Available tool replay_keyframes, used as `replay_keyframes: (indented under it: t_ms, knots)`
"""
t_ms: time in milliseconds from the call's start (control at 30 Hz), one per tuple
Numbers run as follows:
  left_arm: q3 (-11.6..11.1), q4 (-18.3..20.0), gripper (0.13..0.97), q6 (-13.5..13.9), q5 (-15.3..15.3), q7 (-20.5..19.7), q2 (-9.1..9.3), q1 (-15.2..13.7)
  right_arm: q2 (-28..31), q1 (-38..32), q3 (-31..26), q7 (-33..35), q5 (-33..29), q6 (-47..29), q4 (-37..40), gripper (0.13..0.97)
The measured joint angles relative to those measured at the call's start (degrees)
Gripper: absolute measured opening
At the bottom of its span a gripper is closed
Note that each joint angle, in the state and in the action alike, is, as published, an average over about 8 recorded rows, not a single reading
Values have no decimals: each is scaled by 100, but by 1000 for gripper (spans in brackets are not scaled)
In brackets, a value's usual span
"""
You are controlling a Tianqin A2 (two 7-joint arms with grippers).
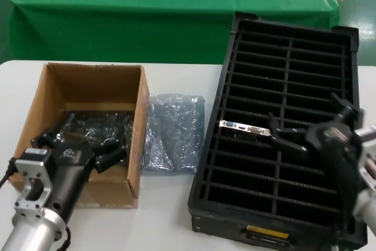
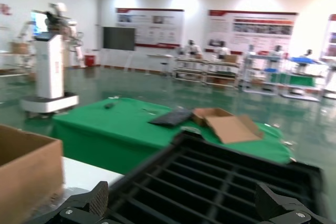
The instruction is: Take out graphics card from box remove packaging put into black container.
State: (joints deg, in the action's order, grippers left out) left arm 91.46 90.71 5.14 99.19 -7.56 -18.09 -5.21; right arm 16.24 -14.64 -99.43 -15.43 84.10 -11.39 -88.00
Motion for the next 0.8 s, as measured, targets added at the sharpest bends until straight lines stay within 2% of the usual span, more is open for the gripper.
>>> replay_keyframes:
  t_ms: [400, 800]
  knots:
    - [15, 71, 966, -376, 288, 554, 66, 381, 70, 1071, 568, 1129, 1392, 833, -269, 966]
    - [18, 81, 966, -430, 330, 633, 75, 436, 80, 1225, 649, 1291, 1593, 953, -308, 966]
